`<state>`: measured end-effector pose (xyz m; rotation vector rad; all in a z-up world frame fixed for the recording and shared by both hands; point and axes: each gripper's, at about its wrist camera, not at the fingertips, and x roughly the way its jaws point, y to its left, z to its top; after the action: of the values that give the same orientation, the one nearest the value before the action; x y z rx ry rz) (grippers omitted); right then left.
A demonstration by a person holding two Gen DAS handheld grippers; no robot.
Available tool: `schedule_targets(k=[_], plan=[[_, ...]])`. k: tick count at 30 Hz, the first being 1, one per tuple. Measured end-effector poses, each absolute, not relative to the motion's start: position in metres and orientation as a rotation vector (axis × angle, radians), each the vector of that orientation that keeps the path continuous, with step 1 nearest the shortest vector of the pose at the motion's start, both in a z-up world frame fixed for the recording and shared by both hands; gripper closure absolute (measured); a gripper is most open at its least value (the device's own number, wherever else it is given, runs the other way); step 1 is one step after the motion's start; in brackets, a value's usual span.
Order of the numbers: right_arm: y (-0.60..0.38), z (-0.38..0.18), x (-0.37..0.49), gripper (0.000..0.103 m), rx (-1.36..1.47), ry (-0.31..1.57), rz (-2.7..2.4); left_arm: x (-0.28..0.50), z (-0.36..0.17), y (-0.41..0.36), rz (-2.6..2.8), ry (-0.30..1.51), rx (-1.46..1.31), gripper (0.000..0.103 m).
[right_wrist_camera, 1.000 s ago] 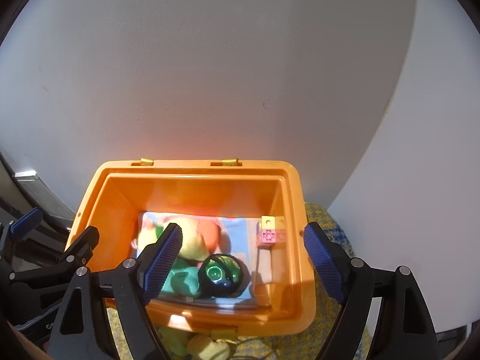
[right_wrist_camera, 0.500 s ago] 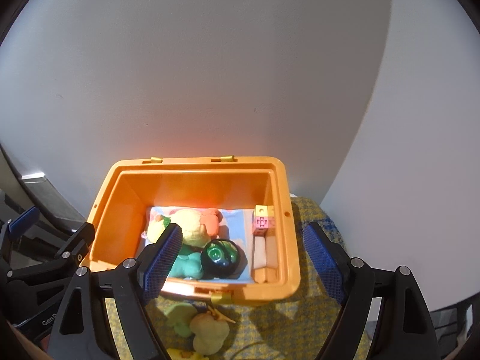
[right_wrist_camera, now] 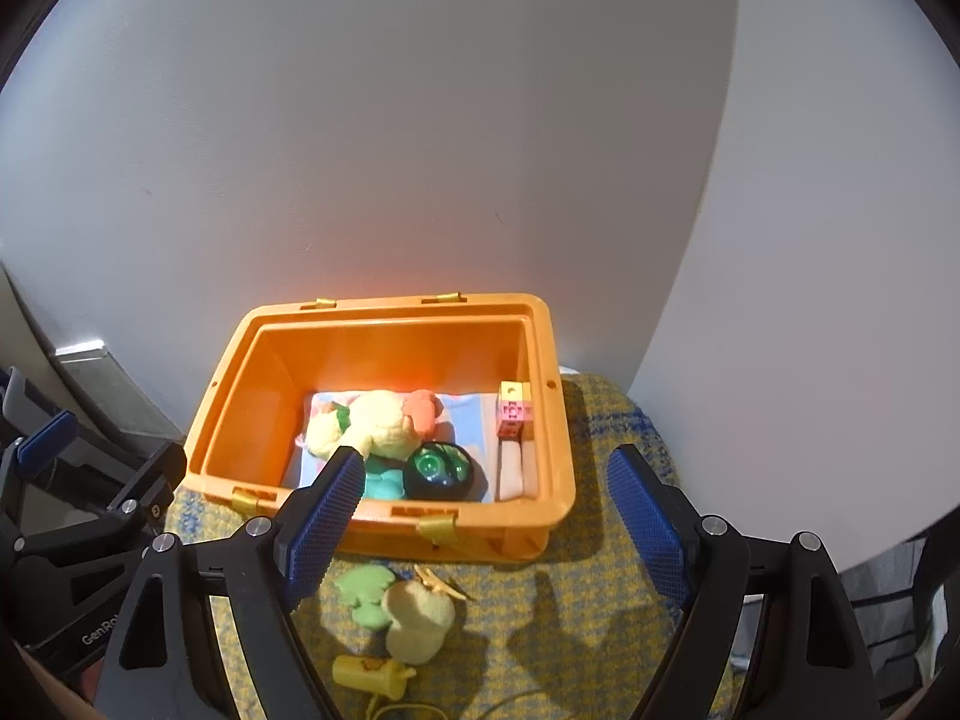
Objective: Organize objects
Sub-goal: 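Withdraw both grippers from the crate toward the frog, beige plush and cup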
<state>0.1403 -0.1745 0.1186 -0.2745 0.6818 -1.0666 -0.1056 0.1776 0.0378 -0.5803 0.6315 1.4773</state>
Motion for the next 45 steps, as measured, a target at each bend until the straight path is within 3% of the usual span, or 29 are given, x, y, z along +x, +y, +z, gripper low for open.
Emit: schedule_targets(k=[22, 45], plan=[[-0.154, 0.088, 0.081, 0.020, -0.252, 0.717, -1.094, -0.096, 0.012, 0.115, 1.430, 0.661, -0.601, 0.003], [-0.178, 0.035, 0.026, 0.020, -0.203, 0.770, -1.158, -0.059, -0.060, 0.085, 1.285, 0.752, -0.645, 0.004]])
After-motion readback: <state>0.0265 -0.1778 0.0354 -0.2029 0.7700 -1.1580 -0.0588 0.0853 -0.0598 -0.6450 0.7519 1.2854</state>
